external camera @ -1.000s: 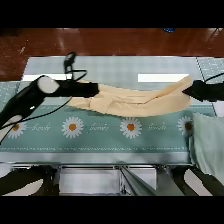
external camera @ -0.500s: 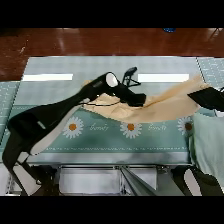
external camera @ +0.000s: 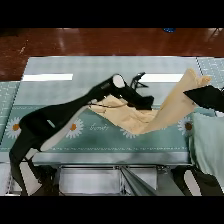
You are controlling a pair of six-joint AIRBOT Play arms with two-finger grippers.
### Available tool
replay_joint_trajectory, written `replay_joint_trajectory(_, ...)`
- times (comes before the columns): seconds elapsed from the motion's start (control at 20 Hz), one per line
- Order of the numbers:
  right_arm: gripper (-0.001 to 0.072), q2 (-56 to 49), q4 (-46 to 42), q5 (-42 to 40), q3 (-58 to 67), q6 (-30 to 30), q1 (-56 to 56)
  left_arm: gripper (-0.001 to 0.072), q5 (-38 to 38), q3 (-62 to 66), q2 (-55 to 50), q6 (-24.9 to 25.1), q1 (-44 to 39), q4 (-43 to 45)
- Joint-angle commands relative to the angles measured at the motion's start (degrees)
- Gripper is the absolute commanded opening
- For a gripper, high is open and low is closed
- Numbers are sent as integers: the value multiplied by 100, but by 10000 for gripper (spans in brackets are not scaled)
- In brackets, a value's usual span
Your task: Fold the shirts.
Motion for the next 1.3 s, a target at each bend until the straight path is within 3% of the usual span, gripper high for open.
replay_joint_trajectory(0.0,27,-107,302,-433,0,79,664,20,-678,22,542,-26,1102,691)
replay_joint_trajectory(0.1,27,-435,442,-894,0,131,1335,20,-1403,-81,1045,-179,1941,1360)
replay_joint_trajectory(0.2,27,-975,595,-1467,35,120,2031,20,-1563,-514,1840,-181,2693,1963)
replay_joint_trajectory(0.45,27,-3152,586,-2286,1224,-4,3512,20,-817,-2599,4592,-79,4500,2732)
replay_joint_trajectory(0.55,27,-4105,590,-2367,1947,-2,3853,20,-553,-3495,5657,-317,4951,2671)
replay_joint_trajectory(0.8,27,-5912,833,-2516,3150,4,4319,20,-96,-5204,7425,-374,4872,2282)
replay_joint_trajectory(1.0,41,-6708,1272,-2479,3692,9,4562,20,122,-5869,7554,-376,4557,2188)
replay_joint_trajectory(1.05,253,-6811,1314,-2514,3748,7,4631,21,260,-5987,7508,-376,4474,2122)
replay_joint_trajectory(1.1,412,-6857,1272,-2542,3746,-66,4662,21,402,-6094,7451,-378,4391,2026)
replay_joint_trajectory(1.25,413,-6728,1099,-2026,3748,-11,4398,21,503,-6175,7329,-369,4238,1893)
